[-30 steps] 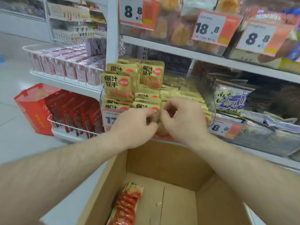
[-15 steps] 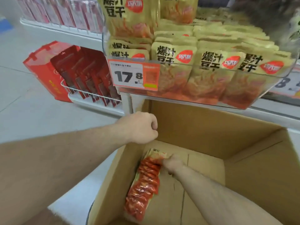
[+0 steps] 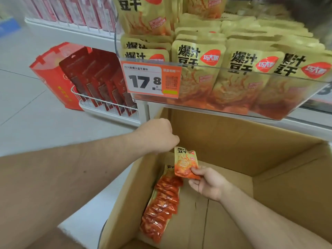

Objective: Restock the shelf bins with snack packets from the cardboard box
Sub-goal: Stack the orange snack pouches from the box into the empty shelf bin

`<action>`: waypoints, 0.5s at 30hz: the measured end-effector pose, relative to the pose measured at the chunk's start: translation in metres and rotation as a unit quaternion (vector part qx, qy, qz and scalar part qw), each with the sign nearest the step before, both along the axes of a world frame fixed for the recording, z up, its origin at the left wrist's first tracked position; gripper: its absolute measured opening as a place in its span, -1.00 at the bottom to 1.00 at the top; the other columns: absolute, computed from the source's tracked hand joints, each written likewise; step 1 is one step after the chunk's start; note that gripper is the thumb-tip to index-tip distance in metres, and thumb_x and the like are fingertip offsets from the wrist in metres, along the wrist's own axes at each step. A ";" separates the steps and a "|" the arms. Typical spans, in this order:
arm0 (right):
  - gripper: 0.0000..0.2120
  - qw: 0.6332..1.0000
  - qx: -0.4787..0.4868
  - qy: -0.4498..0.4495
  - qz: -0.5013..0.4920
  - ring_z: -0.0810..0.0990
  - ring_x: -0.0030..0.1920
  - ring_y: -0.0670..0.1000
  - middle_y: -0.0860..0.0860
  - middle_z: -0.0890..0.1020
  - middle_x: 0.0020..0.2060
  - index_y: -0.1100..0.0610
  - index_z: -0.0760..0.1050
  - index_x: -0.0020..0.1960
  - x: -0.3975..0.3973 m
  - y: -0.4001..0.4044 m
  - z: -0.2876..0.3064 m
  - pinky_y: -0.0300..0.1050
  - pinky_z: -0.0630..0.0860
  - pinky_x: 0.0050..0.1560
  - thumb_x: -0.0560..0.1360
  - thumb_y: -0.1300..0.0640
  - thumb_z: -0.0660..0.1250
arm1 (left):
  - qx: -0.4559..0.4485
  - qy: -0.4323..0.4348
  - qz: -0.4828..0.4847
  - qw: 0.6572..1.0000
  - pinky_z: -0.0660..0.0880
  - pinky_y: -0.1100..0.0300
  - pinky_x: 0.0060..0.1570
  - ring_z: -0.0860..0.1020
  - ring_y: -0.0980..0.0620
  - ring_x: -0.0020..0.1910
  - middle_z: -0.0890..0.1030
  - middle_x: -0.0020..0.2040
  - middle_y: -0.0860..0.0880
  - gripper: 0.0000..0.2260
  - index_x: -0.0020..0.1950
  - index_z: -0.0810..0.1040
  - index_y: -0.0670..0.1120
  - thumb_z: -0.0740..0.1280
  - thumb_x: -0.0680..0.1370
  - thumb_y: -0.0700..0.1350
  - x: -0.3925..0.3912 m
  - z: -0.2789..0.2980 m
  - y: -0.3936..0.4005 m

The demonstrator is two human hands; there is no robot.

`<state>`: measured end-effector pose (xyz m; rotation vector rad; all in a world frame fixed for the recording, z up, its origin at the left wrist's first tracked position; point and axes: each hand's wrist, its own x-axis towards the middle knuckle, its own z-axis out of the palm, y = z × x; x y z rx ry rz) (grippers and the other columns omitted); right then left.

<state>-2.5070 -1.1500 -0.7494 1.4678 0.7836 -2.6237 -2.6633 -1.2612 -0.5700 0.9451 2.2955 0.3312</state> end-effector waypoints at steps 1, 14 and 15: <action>-0.81 0.998 -0.023 0.058 -0.002 0.65 -0.26 0.02 0.15 0.68 -0.14 0.21 0.54 0.06 0.005 -0.003 0.015 -0.19 0.61 -0.33 0.46 0.32 0.33 | -0.005 -0.058 0.039 0.998 0.62 0.07 -0.03 0.65 -0.12 -0.04 0.63 -0.05 -0.12 -0.71 0.11 0.51 -0.15 0.31 0.56 0.06 0.005 0.004 -0.001; -0.79 0.933 0.281 -0.224 0.029 0.52 -0.29 0.08 0.10 0.60 -0.21 0.24 0.53 0.01 -0.037 -0.015 -0.010 -0.13 0.46 -0.31 0.44 0.16 0.40 | 0.073 0.009 0.049 0.996 0.60 0.09 -0.20 0.58 -0.08 0.00 0.58 0.06 -0.06 -0.54 0.26 0.41 0.01 0.47 0.43 -0.22 0.002 -0.007 -0.015; -0.75 0.896 0.336 -0.280 0.073 0.56 -0.22 0.11 0.11 0.62 -0.17 0.24 0.54 -0.02 -0.043 -0.017 -0.023 -0.10 0.53 -0.21 0.41 0.10 0.44 | 0.067 0.018 0.036 0.997 0.60 0.09 -0.20 0.59 -0.08 0.01 0.58 0.07 -0.06 -0.53 0.28 0.40 0.01 0.47 0.44 -0.21 0.001 -0.009 -0.015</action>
